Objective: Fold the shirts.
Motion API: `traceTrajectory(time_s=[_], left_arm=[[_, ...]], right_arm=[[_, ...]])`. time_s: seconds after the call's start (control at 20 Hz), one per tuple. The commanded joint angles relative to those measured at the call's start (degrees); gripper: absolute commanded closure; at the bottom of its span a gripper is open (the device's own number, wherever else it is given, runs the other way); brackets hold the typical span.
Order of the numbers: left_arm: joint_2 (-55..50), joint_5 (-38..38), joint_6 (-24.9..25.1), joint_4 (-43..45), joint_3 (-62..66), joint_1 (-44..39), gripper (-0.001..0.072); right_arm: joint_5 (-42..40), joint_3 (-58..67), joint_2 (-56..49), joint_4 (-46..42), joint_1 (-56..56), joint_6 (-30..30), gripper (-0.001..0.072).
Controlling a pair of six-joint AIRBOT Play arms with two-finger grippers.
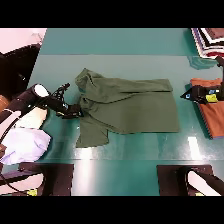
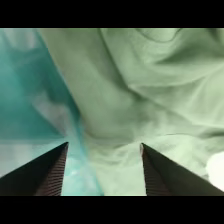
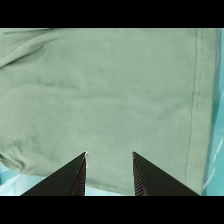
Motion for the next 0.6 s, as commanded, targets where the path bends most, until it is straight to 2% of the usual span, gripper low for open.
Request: traceTrajectory(time_s=[0.0,0.05,0.1,0.15,0.3,0.45,0.5,0.55], left_arm=[[0.0,2.7,0.5,-1.1,-2.2,-0.1,0.0281],[0.0,3.6,0.8,-1.2,-2.2,-0.1,0.0505],[0.0,4.3,1.1,-1.2,-2.2,-0.1,0.0644],[0.2,4.4,1.4,-1.1,-2.1,-0.1,0.0681],[4.2,3.8,1.2,1.7,-1.2,-0.1,0.0683],[11.3,3.1,0.3,4.0,-1.2,-0.1,0.0682],[12.7,3.1,0.3,3.8,-1.2,-0.1,0.0682],[13.7,3.0,0.3,3.8,-1.2,-0.1,0.0682]], right_arm=[[0.1,-0.7,0.7,0.3,0.0,0.0,0.0374],[0.1,-0.7,0.7,0.2,-0.1,0.0,0.0374],[0.5,-0.7,0.7,0.2,-0.6,0.0,0.0374],[1.8,-0.7,0.7,0.2,-1.5,0.0,0.0374],[7.0,-1.4,0.9,-3.1,-6.6,0.0,0.0374],[7.0,-9.5,2.9,-6.3,-15.7,0.0,0.0372],[6.6,-13.4,2.8,-6.2,-18.9,0.0,0.0338],[6.4,-16.9,2.2,-6.1,-21.3,0.0,0.0245]])
